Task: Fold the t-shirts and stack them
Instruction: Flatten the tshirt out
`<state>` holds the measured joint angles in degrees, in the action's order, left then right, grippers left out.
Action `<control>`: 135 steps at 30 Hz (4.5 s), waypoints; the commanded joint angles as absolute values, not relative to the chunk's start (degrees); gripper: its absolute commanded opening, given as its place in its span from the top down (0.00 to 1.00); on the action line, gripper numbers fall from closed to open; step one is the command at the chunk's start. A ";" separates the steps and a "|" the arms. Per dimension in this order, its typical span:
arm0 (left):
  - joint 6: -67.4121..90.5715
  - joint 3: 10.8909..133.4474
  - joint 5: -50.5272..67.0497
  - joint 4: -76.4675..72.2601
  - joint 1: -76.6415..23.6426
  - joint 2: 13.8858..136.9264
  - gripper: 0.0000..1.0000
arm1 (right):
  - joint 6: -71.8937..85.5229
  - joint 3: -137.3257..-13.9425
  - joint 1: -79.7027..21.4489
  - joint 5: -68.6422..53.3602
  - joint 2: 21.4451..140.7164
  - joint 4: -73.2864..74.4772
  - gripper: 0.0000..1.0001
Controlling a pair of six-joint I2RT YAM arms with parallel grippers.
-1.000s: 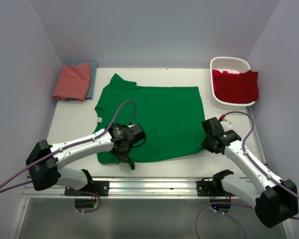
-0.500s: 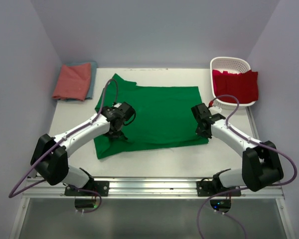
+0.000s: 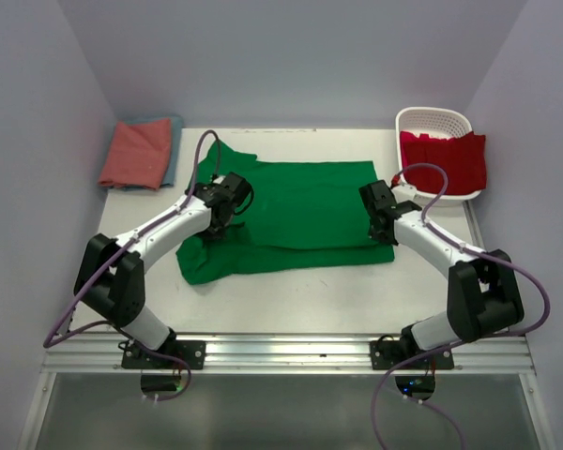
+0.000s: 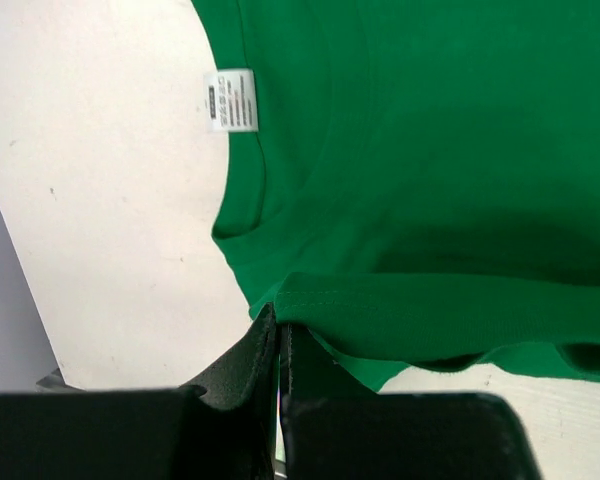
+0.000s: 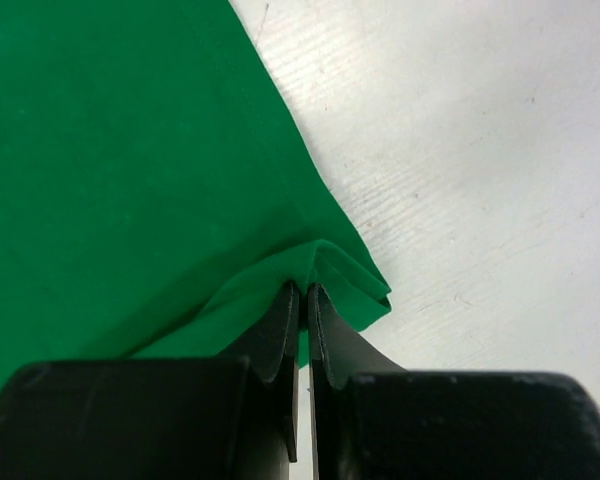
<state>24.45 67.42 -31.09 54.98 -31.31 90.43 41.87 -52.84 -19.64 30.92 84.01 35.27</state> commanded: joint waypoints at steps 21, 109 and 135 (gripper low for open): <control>17.67 84.81 -36.82 50.98 -25.67 102.82 1.00 | 39.99 -64.33 -16.35 34.89 94.56 32.52 1.00; 31.64 60.12 -26.38 34.89 -13.01 101.07 0.92 | 32.17 -55.02 -15.29 18.46 101.51 40.15 1.00; 28.13 47.90 -7.47 15.74 -21.01 87.27 1.00 | 29.80 -55.81 -16.26 13.62 98.35 40.34 1.00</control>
